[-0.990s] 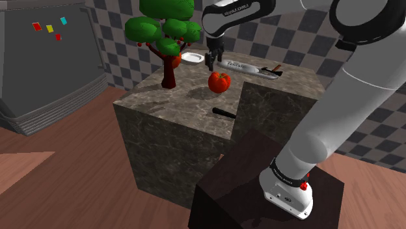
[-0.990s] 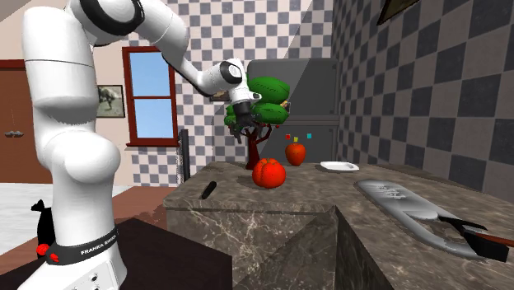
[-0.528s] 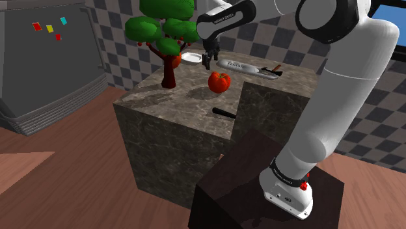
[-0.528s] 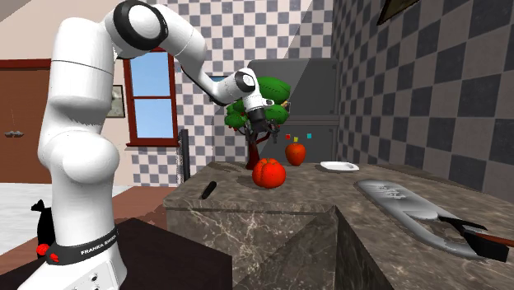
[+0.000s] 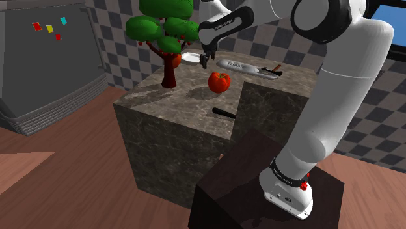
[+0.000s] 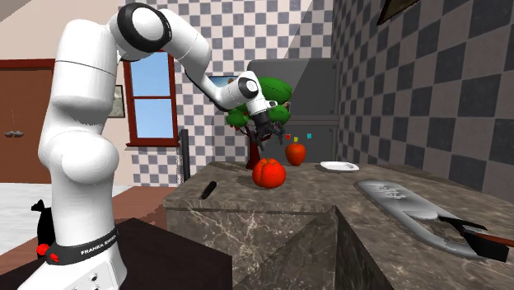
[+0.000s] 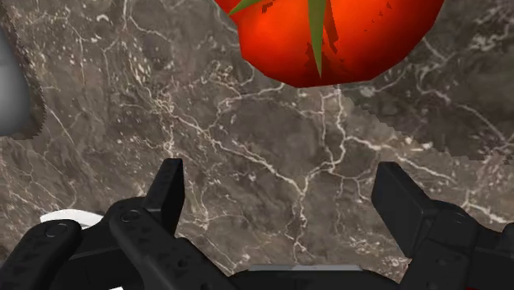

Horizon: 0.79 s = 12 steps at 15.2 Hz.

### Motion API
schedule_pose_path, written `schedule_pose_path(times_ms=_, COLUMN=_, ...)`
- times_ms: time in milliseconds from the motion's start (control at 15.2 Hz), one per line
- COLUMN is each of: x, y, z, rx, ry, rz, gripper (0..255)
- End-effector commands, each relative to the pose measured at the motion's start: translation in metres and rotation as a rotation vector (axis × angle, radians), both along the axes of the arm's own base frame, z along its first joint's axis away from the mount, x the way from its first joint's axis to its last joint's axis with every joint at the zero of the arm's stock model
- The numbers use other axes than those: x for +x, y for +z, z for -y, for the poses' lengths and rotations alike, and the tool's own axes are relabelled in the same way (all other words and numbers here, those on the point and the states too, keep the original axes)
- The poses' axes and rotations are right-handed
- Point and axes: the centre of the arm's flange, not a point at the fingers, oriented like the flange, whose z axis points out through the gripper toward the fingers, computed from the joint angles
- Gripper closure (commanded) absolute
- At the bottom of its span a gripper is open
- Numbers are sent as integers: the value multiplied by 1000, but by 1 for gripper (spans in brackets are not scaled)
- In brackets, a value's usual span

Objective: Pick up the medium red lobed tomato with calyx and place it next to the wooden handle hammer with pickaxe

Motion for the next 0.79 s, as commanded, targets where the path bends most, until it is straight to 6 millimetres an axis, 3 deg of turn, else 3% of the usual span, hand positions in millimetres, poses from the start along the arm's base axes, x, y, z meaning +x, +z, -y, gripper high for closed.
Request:
schedule_pose_path(times_ms=0, x=-13, y=-25, z=-1, rx=13, ry=-21, rz=-145, gripper=0)
schedule_pose_path(times_ms=264, x=-13, y=-25, z=-1, rx=13, ry=-21, rz=-145, gripper=0)
schedule_pose_path(times_ms=330, x=-12, y=-22, z=-1, rx=13, ry=-20, rz=-144, gripper=255)
schedule_pose_path(times_ms=726, x=-33, y=-24, z=-24, rx=8, ry=-19, rz=-143, gripper=255)
